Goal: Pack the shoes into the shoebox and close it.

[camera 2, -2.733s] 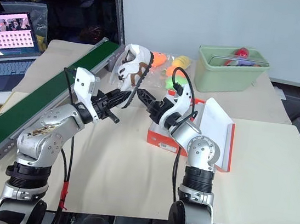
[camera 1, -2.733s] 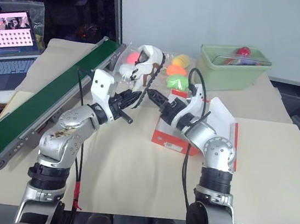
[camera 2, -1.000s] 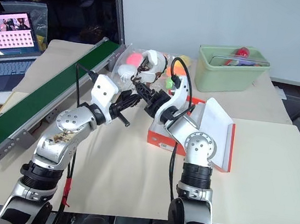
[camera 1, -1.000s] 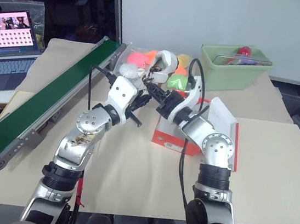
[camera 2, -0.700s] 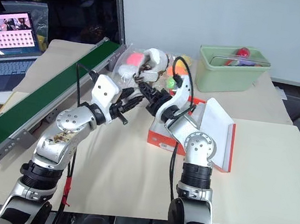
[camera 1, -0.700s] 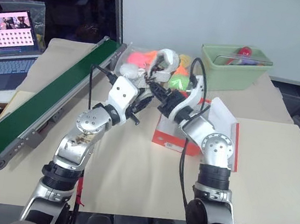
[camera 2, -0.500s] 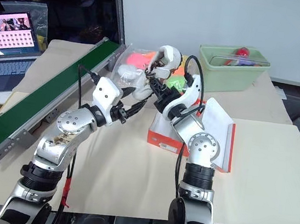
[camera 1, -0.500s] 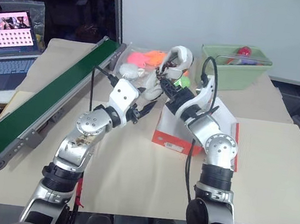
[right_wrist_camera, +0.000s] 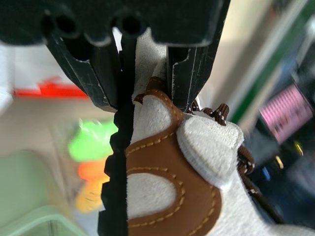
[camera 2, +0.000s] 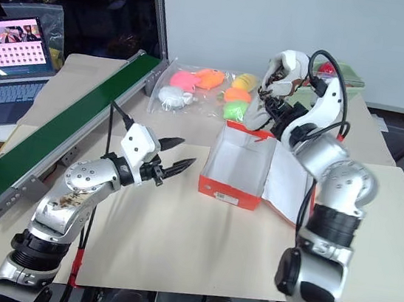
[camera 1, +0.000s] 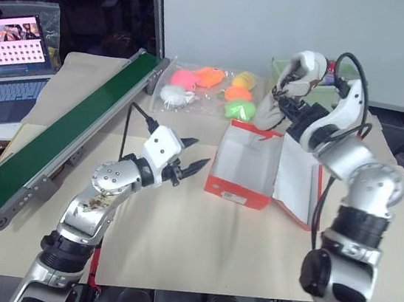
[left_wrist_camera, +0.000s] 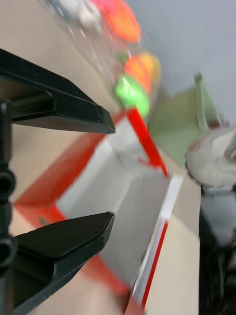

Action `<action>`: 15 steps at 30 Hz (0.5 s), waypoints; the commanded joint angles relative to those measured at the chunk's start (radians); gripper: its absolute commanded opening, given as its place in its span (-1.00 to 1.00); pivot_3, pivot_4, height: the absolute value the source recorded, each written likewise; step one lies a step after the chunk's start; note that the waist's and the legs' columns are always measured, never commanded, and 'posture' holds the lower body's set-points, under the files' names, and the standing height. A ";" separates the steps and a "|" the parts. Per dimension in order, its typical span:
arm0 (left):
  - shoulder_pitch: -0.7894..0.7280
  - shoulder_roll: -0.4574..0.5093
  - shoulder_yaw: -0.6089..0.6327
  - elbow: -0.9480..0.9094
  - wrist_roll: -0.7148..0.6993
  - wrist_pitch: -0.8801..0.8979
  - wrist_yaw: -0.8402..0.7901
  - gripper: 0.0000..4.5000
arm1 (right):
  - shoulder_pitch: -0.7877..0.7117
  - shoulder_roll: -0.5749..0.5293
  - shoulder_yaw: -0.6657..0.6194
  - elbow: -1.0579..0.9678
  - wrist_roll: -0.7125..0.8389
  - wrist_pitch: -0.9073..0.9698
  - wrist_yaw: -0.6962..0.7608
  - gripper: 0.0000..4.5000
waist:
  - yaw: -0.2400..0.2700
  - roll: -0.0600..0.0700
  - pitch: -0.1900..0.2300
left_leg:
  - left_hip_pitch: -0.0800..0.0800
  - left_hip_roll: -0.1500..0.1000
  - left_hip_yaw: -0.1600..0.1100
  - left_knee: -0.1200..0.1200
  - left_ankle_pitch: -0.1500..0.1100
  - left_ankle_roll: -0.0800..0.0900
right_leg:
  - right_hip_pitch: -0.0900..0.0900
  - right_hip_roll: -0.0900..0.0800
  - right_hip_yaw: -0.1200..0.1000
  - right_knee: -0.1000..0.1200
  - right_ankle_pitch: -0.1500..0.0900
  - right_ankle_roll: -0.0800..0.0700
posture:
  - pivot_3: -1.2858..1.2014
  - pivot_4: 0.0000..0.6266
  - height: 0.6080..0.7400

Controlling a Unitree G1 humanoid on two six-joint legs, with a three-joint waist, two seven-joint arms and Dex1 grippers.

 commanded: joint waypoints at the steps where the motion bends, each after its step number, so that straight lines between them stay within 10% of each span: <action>1: -0.052 -0.025 -0.041 0.055 0.006 -0.084 -0.056 0.19 | -0.103 0.001 -0.118 0.124 0.020 0.268 -0.097 -0.42 | 0.002 0.000 0.000 | 0.000 0.000 0.000 0.000 0.000 0.000 | 0.000 0.000 0.000 0.000 0.000 0.000 | 0.03 -0.52 0.83; 15: -0.063 0.027 -0.009 0.090 -0.043 -0.187 -0.221 0.19 | -0.123 -0.073 -0.011 0.461 -0.130 0.299 -0.041 -0.42 | 0.002 0.001 0.000 | -0.003 -0.001 0.000 0.000 0.000 0.002 | 0.000 0.000 0.000 -0.005 0.000 0.001 | 0.03 -0.52 0.83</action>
